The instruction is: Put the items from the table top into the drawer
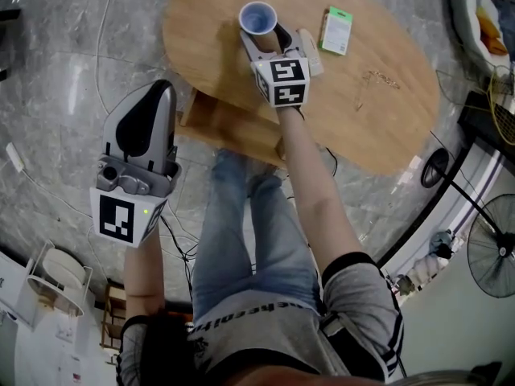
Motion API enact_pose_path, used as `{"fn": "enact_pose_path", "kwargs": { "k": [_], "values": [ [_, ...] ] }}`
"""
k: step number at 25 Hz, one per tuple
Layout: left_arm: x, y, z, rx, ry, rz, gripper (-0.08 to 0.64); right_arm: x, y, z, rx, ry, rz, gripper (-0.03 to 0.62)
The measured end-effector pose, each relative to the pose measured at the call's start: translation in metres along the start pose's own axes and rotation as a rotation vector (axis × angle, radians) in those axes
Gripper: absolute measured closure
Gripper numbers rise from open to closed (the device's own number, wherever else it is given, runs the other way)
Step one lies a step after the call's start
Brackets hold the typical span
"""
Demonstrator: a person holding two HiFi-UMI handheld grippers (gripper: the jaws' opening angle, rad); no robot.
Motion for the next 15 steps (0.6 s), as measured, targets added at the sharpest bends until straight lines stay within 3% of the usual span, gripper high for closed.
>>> {"fn": "enact_pose_path", "kwargs": {
  "k": [7, 15],
  "values": [
    [0.015, -0.01, 0.019, 0.024, 0.047, 0.031, 0.548, -0.009, -0.046, 0.003, 0.044, 0.029, 0.05, 0.333],
    [0.09, -0.033, 0.043, 0.005, 0.093, 0.066, 0.548, -0.03, -0.134, -0.006, 0.086, 0.005, 0.176, 0.333]
  ]
}}
Point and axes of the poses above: the fingertips, and each gripper's own axes: y forward along the fingers, x to its right, z out of its top, the point moved 5 cm from there along -y, backward along the fingers, and after that the axes turned 14 degrees about y, right-handed, at the moved point
